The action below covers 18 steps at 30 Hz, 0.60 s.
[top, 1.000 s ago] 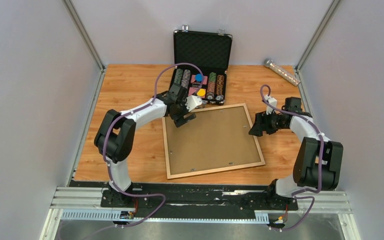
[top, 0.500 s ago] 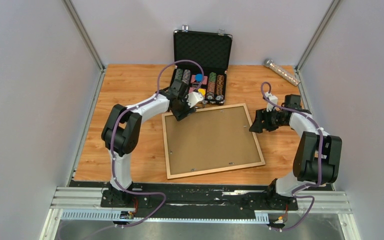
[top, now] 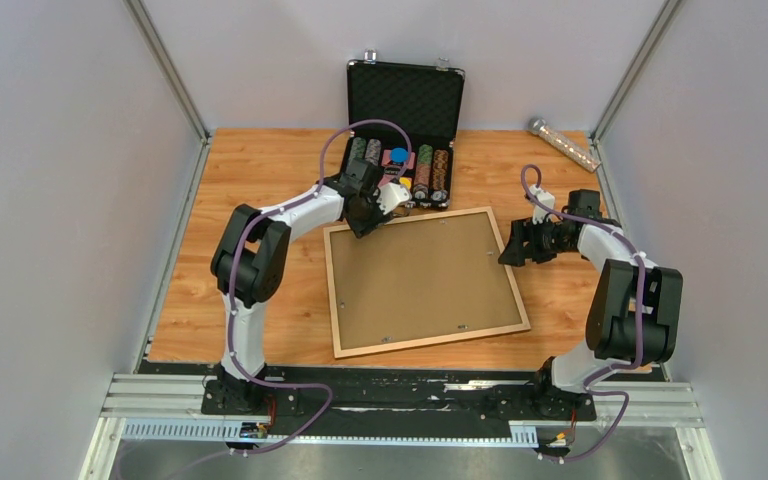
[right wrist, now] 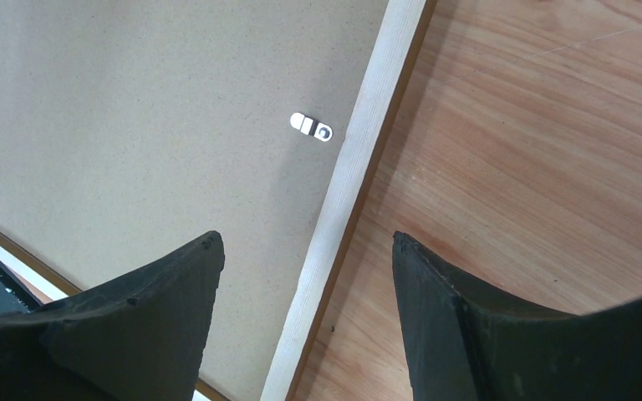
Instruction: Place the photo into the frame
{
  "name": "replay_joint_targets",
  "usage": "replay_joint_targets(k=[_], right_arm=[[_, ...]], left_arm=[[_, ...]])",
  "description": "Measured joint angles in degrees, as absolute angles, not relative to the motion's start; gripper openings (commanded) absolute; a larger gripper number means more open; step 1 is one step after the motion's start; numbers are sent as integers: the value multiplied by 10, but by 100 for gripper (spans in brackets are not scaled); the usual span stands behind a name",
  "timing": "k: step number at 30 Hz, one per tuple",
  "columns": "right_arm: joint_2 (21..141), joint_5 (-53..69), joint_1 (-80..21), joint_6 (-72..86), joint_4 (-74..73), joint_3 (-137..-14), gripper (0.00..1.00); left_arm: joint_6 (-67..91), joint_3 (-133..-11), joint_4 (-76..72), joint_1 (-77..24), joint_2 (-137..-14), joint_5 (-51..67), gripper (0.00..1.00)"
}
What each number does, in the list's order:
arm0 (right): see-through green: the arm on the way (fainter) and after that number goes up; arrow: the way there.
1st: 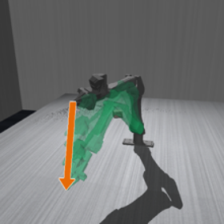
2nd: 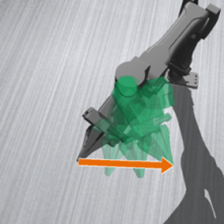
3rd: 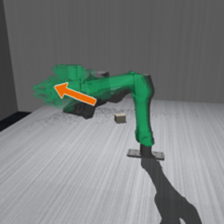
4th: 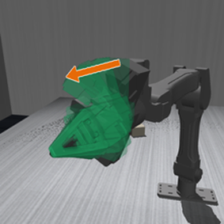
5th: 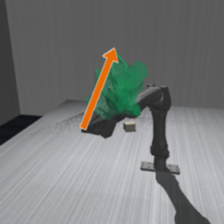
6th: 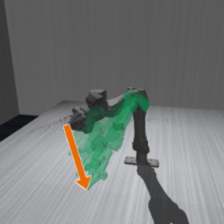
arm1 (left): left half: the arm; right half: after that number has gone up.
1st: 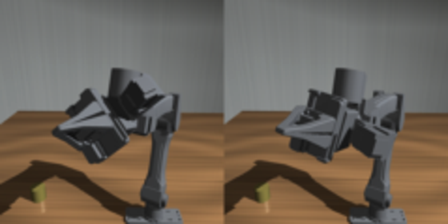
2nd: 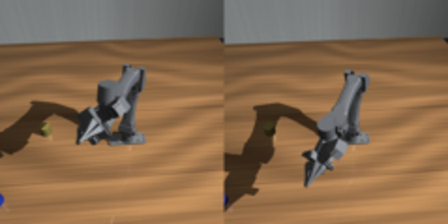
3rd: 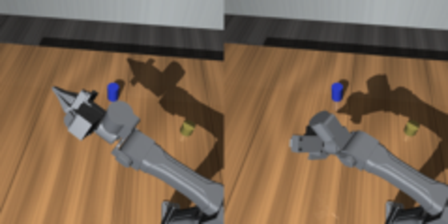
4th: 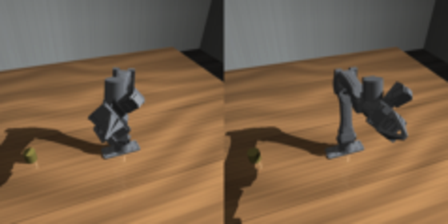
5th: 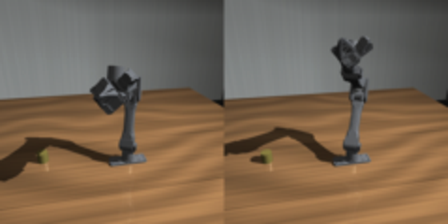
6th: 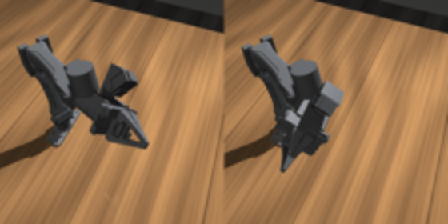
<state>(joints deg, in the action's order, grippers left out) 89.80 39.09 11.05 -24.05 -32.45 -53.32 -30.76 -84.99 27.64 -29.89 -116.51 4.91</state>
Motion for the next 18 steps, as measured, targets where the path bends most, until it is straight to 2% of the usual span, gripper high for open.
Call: replay_joint_targets(k=[18], right_arm=[[905,391,112,-241,-322,-533,71]], left_arm=[[-321,-851,271,-299,-1169,44,34]])
